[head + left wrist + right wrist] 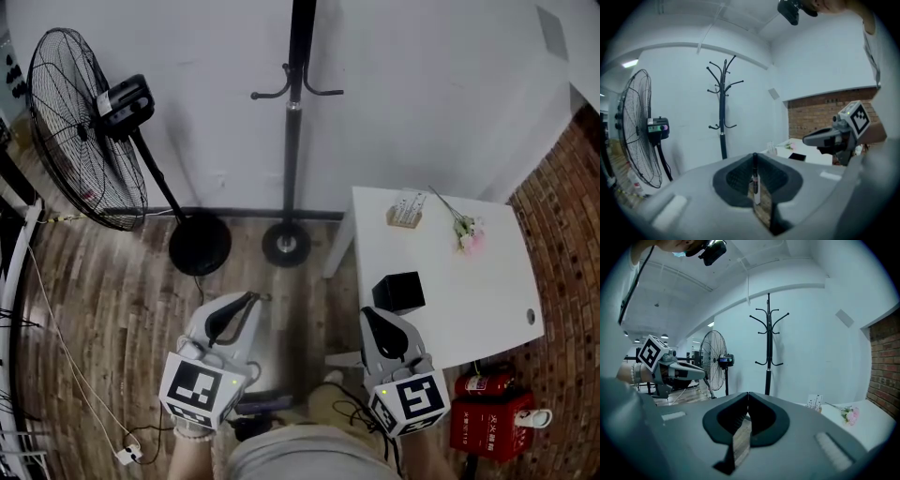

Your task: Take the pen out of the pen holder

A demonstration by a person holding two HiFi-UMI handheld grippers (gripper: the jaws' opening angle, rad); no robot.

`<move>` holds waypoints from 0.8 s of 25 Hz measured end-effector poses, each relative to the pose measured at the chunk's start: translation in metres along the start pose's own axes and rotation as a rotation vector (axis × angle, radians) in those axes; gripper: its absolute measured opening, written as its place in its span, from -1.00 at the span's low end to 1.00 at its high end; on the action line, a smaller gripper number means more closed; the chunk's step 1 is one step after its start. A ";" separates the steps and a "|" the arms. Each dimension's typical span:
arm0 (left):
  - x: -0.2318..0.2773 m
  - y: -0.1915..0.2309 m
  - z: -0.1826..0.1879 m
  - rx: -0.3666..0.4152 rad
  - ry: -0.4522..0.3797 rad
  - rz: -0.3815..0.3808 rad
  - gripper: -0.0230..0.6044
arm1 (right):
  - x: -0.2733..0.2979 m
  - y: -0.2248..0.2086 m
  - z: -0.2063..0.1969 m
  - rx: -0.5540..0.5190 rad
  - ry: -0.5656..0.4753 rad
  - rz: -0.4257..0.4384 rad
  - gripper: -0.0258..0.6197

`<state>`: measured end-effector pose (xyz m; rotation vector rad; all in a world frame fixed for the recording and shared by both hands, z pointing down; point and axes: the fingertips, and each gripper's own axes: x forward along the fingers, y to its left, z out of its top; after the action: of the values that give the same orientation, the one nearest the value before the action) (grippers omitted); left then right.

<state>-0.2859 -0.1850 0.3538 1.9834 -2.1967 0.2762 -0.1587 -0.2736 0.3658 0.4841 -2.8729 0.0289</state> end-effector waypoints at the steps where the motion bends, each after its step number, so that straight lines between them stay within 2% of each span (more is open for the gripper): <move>1: -0.001 0.000 0.000 -0.001 -0.002 -0.002 -0.85 | 0.000 0.001 0.001 -0.001 -0.001 -0.001 -0.91; 7: -0.003 -0.001 0.002 -0.008 -0.004 -0.008 -0.85 | -0.001 0.003 0.003 -0.008 -0.004 -0.003 -0.91; 11: -0.002 0.001 0.004 0.015 -0.016 -0.014 -0.85 | 0.001 0.004 0.005 -0.014 -0.006 -0.003 -0.91; 20: -0.003 0.000 0.002 -0.004 -0.010 -0.014 -0.85 | 0.002 0.005 0.006 -0.024 -0.009 0.000 -0.91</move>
<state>-0.2856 -0.1824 0.3511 2.0011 -2.1867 0.2600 -0.1631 -0.2694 0.3602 0.4813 -2.8783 -0.0076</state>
